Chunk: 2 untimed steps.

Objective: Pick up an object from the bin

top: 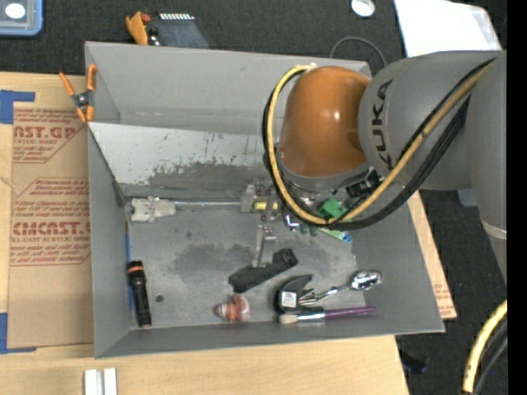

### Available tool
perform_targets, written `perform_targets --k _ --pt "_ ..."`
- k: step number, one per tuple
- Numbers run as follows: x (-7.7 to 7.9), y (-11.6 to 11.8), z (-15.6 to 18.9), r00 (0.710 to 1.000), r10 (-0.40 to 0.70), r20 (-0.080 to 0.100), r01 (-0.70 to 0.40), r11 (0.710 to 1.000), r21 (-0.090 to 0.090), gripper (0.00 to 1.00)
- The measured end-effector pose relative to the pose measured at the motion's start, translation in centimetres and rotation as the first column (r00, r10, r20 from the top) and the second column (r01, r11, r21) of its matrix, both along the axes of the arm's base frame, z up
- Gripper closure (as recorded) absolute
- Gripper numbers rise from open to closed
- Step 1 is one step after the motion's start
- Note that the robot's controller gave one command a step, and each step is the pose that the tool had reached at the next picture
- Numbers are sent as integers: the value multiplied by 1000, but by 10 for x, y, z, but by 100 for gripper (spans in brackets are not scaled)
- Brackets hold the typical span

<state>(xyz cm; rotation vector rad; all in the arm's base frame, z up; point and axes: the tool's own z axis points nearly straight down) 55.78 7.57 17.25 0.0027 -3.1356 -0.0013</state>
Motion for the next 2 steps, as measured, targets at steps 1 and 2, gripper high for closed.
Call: perform_targets --k 1,2 --pt "2 0 4 1000 -1 7 1 1000 1 0" --pt "-32 -16 -51 986 165 9 -165 986 0 0"
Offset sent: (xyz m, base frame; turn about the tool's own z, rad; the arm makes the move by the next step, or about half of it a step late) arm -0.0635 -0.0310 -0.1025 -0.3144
